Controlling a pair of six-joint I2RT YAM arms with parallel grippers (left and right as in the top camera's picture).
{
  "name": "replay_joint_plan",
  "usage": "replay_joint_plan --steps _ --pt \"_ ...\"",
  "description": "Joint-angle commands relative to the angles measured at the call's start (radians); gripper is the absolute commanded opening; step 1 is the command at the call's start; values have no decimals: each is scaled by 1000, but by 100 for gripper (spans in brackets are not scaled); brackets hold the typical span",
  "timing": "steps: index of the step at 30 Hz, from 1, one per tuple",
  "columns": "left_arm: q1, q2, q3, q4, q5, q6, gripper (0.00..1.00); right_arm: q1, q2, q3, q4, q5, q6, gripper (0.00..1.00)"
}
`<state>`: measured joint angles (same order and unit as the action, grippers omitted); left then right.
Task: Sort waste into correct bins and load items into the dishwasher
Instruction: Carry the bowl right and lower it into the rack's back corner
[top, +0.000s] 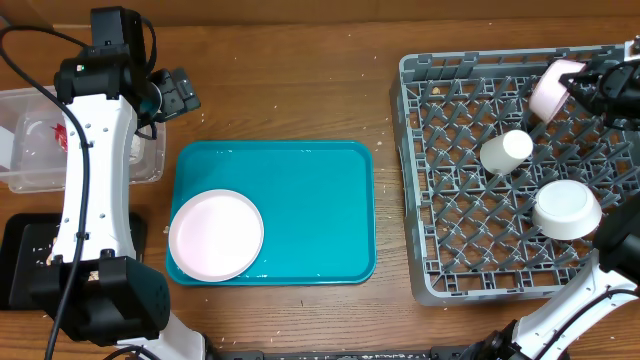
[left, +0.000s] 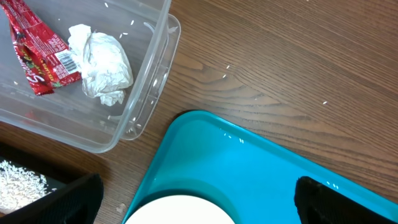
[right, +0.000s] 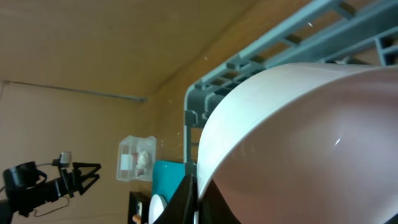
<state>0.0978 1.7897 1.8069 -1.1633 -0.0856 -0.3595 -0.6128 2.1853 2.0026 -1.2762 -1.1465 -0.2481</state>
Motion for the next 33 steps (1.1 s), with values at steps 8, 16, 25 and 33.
replay_joint_plan --steps 8,16,25,33 --pt "-7 -5 9 0 8 19 100 2 0 12 -19 116 -10 4" --pt "-6 -5 9 0 8 19 100 1 0 12 -20 178 -10 4" --pt "-6 -5 9 0 8 19 100 -44 -1 13 -16 181 120 4" --pt "-6 -5 9 0 8 19 100 -143 -6 15 -78 182 141 4"
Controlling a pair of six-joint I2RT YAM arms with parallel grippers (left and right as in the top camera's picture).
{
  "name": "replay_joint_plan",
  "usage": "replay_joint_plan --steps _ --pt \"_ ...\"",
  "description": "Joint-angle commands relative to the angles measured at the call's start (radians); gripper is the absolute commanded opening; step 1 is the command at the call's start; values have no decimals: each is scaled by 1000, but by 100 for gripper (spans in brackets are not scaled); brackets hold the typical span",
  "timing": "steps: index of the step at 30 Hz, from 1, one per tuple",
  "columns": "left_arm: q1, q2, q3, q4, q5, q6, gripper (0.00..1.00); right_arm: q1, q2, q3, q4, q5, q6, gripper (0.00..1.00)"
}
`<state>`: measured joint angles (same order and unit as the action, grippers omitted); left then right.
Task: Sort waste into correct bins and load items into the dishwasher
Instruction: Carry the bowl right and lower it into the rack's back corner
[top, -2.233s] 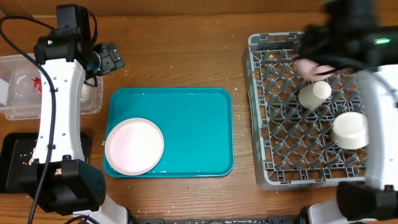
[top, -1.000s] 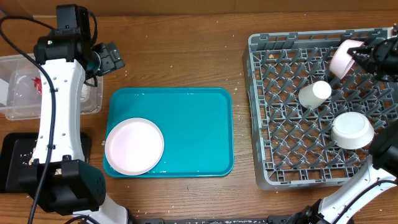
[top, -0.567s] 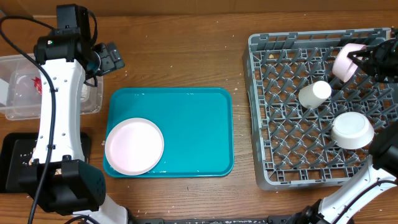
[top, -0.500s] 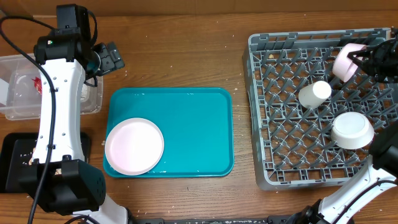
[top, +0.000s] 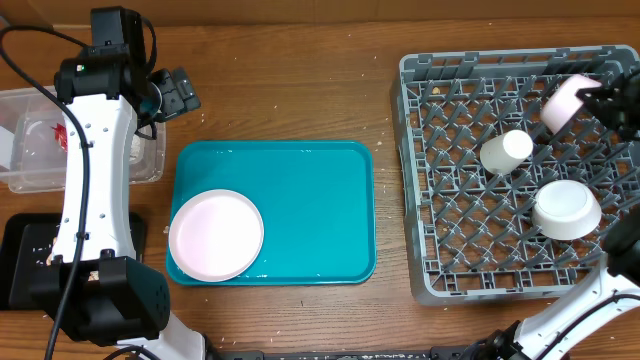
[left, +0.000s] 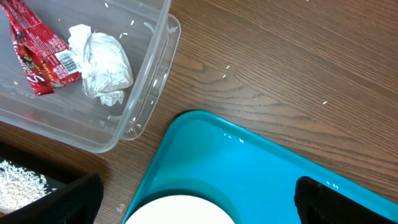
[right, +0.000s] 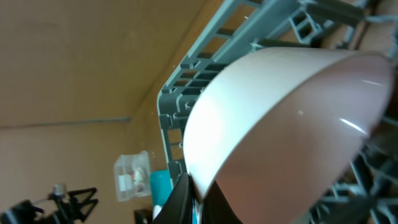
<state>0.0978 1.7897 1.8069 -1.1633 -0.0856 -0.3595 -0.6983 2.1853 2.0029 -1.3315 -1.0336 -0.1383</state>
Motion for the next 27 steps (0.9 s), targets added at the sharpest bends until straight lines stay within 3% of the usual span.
replay_joint_plan --steps 1,5,8,9,12,14,16,22,27 --pt "-7 -5 9 0 8 19 100 -68 -9 14 -34 68 31 4" --pt "-6 -5 9 0 8 19 100 -107 -37 14 -80 75 31 10" --pt "-6 -5 9 0 8 19 100 -128 -90 15 -92 126 56 22" --pt "-6 -5 9 0 8 19 100 -133 -109 15 -91 157 81 31" --pt "-7 -5 9 0 8 19 100 -139 -181 22 -89 291 180 70" --pt "-6 -5 9 0 8 19 100 -139 -233 42 -99 390 237 89" --pt "-6 -5 9 0 8 19 100 -139 -289 76 -132 431 248 100" --pt "-7 -5 9 0 8 19 100 -125 -390 164 -254 430 266 100" --pt "-6 -5 9 0 8 19 100 -15 -479 174 -325 434 234 100"
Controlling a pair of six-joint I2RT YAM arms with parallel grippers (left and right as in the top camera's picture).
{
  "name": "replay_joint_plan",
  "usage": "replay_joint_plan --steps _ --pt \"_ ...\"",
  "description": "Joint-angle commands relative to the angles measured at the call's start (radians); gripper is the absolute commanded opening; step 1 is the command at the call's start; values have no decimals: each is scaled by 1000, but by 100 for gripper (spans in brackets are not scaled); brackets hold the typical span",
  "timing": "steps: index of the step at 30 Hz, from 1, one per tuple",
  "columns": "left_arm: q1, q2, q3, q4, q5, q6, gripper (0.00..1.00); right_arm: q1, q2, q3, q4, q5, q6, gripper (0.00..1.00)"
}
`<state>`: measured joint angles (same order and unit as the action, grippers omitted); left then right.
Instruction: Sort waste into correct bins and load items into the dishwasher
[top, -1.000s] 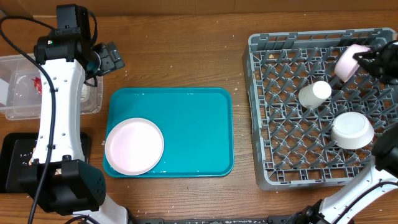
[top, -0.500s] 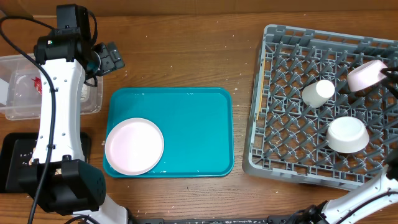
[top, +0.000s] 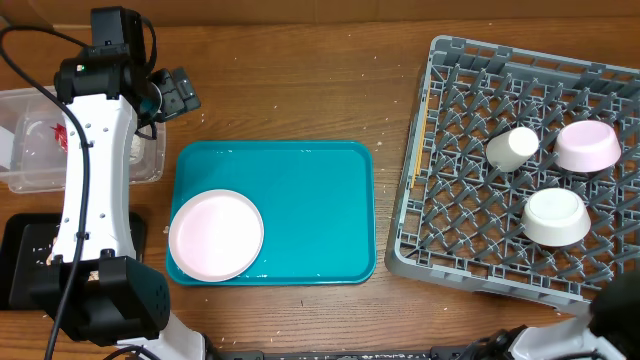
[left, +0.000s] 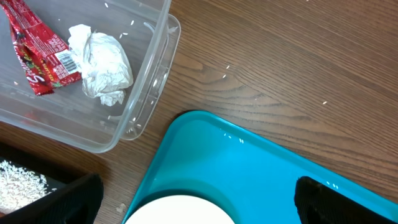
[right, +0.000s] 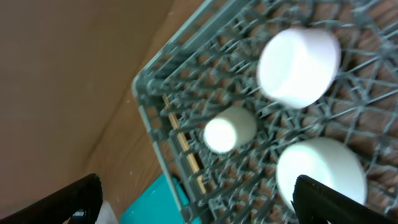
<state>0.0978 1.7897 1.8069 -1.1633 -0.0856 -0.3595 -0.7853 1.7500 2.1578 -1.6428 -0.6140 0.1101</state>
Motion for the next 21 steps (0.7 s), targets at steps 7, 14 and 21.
replay_joint_plan --steps 7,14,21 --pt "-6 -5 9 0 8 19 100 461 -60 -3 -43 176 31 100" --pt "-6 -5 9 0 8 19 100 910 -2 -106 92 557 322 100" --pt "-6 -5 9 0 8 19 100 1119 125 -220 205 658 465 100"
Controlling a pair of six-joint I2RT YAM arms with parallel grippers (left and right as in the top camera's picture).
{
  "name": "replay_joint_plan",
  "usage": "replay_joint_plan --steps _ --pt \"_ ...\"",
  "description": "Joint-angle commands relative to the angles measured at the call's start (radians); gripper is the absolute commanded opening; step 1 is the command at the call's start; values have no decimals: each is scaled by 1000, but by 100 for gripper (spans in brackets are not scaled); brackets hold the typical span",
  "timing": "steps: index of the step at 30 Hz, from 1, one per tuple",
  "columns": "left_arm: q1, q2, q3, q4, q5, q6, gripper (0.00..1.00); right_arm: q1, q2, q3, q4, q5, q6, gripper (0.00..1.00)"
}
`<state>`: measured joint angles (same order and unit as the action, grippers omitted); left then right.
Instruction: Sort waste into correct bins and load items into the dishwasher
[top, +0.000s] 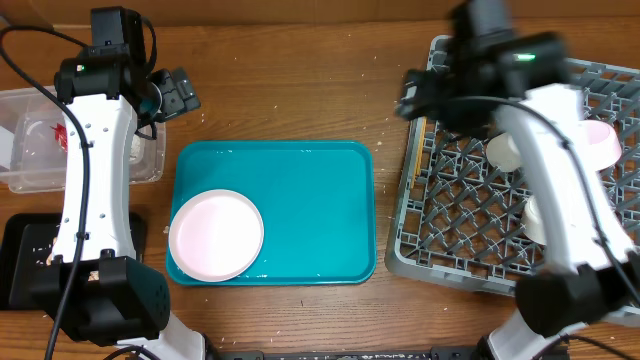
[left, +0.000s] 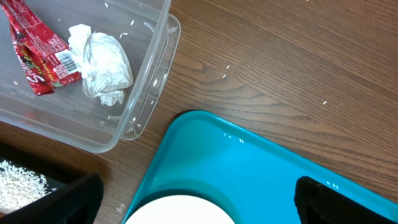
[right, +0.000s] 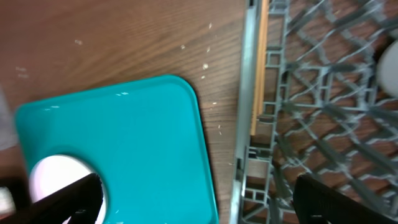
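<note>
A pink plate lies on the left end of the teal tray. The grey dishwasher rack stands at the right and holds a pink bowl and a white cup. My right arm crosses the rack and hides most of a white bowl. My right gripper hangs open and empty over the gap between rack and tray. My left gripper is open and empty beside the clear bin, above the tray's corner and the plate.
The clear bin at the far left holds a red wrapper and a crumpled tissue. A black bin with rice grains sits in front of it. Crumbs dot the wooden table.
My right arm was out of the overhead view, its camera over the rack's bowls and cup. Now it reaches across the rack, gripper open by the tray's right edge. The left arm is unchanged.
My right gripper held the pink bowl over the rack's far right corner, then further right and tilted. Then the bowl lay upside down in the rack, which stood shifted and turned, and the gripper was open. Now that gripper is at the rack's left edge.
</note>
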<state>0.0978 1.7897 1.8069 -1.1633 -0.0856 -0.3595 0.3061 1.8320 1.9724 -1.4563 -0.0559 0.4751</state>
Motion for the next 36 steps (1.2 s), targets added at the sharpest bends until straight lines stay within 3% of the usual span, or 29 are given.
replay_joint_plan --steps 1,12,21,31,36 --pt "-6 -5 9 0 8 19 100 37 63 -45 25 104 112 100" --pt "-7 -5 9 0 8 19 100 47 251 -56 11 119 143 100" --pt "-6 -5 9 0 8 19 100 45 269 -155 66 154 137 99" --pt "-6 -5 9 0 8 19 100 39 269 -234 120 149 93 67" --pt "-6 -5 9 0 8 19 100 39 269 -234 120 150 63 42"
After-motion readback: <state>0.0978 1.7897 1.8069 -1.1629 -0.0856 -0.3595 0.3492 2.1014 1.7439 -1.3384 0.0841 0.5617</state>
